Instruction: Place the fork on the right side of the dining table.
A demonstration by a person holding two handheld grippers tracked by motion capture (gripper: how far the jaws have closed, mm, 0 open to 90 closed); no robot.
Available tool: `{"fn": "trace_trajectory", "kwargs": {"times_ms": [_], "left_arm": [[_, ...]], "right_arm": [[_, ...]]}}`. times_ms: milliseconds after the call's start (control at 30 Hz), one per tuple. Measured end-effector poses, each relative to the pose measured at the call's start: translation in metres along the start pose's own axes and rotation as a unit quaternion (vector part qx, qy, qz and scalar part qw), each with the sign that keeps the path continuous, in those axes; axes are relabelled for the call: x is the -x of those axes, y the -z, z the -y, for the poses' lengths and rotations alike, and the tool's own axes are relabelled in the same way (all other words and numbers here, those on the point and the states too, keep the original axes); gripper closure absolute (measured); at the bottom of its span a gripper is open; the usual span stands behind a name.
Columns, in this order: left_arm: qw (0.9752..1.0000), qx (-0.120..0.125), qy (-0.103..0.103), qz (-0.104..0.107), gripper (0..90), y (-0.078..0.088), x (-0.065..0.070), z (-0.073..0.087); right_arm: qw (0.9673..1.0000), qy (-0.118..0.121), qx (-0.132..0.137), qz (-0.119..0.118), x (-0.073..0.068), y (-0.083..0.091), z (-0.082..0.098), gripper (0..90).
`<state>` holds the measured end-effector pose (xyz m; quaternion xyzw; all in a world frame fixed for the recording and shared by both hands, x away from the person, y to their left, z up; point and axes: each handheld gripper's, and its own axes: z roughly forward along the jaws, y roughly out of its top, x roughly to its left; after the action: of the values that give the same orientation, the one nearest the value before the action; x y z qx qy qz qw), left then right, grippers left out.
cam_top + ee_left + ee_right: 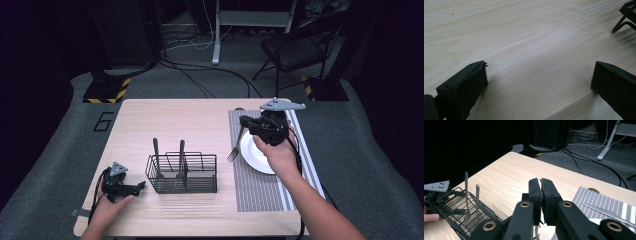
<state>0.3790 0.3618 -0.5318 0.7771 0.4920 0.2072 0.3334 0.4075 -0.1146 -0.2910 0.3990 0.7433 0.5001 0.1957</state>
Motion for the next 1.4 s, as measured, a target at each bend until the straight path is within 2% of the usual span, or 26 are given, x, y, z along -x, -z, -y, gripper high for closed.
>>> {"fn": "trace_trajectory", "kwargs": {"times_ms": [300,633,1000,1133,1400], "left_arm": [[1.0000,0.000,0.000,0.000,0.2,0.000,0.000,0.000],[1.0000,0.000,0.000,0.000,0.2,0.000,0.000,0.000],[1.0000,0.000,0.000,0.000,0.2,0.000,0.000,0.000],[1.0000,0.000,0.000,0.000,0.2,0.000,0.000,0.000],[1.0000,0.000,0.000,0.000,0.2,0.000,0.000,0.000]], "right_arm": [[0.9999,-0.006,0.000,0.008,0.004,0.001,0.017,86.8],[0.9994,0.009,-0.012,0.032,0.003,-0.004,0.039,86.8],[0.9988,0.004,-0.018,0.045,0.004,-0.006,0.059,86.8],[0.9983,0.010,-0.026,0.052,0.004,-0.008,0.068,86.7],[0.9979,-0.001,-0.031,0.057,0.009,-0.009,0.079,86.7]]}}
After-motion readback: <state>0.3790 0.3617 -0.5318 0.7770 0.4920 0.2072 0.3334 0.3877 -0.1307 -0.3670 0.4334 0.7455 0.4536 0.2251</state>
